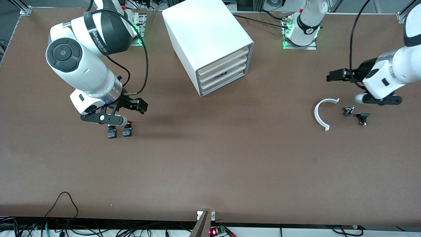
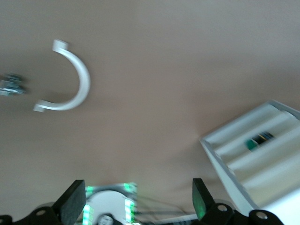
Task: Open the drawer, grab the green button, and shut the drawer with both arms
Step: 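Move the left gripper toward the handle of the white drawer cabinet, then grasp the drawer handle with the left gripper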
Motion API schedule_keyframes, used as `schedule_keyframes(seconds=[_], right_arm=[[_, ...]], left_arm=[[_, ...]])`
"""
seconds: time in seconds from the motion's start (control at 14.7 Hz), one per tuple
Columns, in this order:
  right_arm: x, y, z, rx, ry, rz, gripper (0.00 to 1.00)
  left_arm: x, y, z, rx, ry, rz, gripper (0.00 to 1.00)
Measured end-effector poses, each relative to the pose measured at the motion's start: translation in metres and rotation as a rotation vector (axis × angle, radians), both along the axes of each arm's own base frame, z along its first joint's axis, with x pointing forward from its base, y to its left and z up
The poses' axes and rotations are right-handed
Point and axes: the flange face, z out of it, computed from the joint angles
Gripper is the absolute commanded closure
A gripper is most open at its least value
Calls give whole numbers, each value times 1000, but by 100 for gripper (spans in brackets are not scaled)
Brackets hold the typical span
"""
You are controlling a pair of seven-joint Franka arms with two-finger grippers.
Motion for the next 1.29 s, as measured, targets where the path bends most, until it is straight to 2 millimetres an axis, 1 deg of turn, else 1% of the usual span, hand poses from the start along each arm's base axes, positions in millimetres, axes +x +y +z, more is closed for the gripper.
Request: schedule_keyframes(seconds=[0.2, 0.41, 0.54, 0.61, 0.75, 0.88, 0.95, 1.09, 1.22, 1.29], right_arm=[[3, 8, -11, 8, -3, 7, 0], [1, 16, -18, 40, 21, 4, 0], [2, 18, -23, 45, 32, 4, 0], [2, 18, -26, 45, 37, 3, 0], [4, 23, -31, 52, 28, 6, 0], [4, 30, -32, 60, 11, 7, 0], [4, 33, -32, 61, 8, 0, 0], [4, 35, -32, 65, 1, -10, 0], [2, 40, -32, 66, -1, -9, 0], [-1, 46, -32, 66, -1, -17, 0]], left_arm=[[11, -9, -36, -170, 51, -87, 0], [20, -20, -61, -333, 83, -106, 0], [24, -31, -80, -435, 95, -149, 0], [27, -38, -93, -494, 97, -175, 0], [36, -55, -128, -624, 57, -218, 0], [36, -76, -177, -744, -22, -239, 1], [30, -90, -202, -789, -62, -253, 1], [7, -119, -247, -876, -138, -277, 1], [-25, -141, -286, -967, -188, -266, 4], [-42, -147, -304, -1000, -199, -261, 8]])
